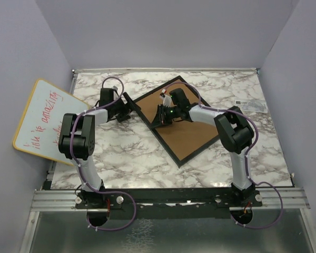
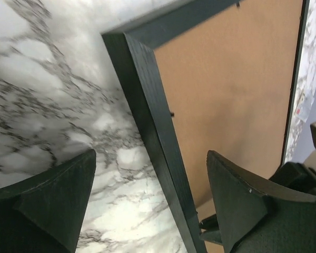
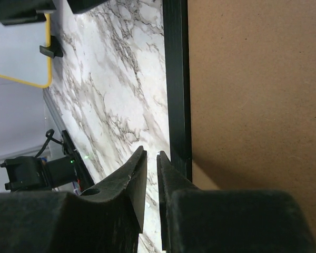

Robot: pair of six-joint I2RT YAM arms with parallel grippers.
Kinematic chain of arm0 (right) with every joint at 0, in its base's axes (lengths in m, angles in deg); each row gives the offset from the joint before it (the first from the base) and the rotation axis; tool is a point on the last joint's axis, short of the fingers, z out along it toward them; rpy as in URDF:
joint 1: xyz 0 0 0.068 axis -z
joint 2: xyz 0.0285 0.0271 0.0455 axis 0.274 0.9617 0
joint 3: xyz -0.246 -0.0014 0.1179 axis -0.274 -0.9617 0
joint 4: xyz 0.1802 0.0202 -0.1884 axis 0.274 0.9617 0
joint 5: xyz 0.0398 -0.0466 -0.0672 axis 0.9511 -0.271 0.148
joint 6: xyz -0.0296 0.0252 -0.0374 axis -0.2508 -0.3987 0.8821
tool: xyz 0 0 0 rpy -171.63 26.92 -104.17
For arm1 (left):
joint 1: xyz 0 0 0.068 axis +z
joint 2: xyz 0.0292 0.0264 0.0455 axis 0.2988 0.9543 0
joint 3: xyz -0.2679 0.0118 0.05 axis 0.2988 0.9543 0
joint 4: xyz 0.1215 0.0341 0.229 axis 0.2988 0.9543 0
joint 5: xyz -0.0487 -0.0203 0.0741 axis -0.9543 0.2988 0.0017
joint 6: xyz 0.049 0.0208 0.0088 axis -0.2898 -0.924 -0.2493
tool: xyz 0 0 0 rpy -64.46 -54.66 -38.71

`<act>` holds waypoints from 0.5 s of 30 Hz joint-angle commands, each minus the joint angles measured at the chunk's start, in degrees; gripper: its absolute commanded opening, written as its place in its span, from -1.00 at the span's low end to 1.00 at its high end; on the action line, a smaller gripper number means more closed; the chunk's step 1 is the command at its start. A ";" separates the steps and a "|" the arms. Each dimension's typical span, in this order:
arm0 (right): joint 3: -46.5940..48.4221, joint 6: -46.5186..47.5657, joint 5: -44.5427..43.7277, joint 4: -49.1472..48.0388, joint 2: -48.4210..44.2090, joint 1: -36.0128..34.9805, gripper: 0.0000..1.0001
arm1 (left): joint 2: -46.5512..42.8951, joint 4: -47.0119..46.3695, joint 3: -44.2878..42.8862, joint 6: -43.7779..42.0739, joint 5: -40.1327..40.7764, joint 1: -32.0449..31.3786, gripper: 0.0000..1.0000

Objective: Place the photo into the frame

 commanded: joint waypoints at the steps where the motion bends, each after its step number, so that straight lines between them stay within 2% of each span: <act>1: -1.24 0.46 -2.05 0.17 1.16 0.61 -0.65 | -0.59 0.61 3.57 -0.23 -1.58 -3.64 0.69; 3: -1.74 0.68 -2.84 0.43 1.26 0.75 -0.65 | -0.10 0.38 3.83 0.65 -0.97 -5.03 0.55; 6: -2.13 1.25 -4.70 0.83 1.31 0.90 -0.69 | 1.31 1.06 3.59 3.05 0.64 -6.43 0.16; 8: -2.16 1.30 -5.78 1.29 1.42 1.12 -0.71 | 1.81 1.22 3.89 4.35 2.05 -7.00 -0.01; 15: -2.82 0.69 -7.50 2.18 1.91 2.18 -0.78 | 2.15 7.13 4.02 3.30 8.63 -7.42 -0.43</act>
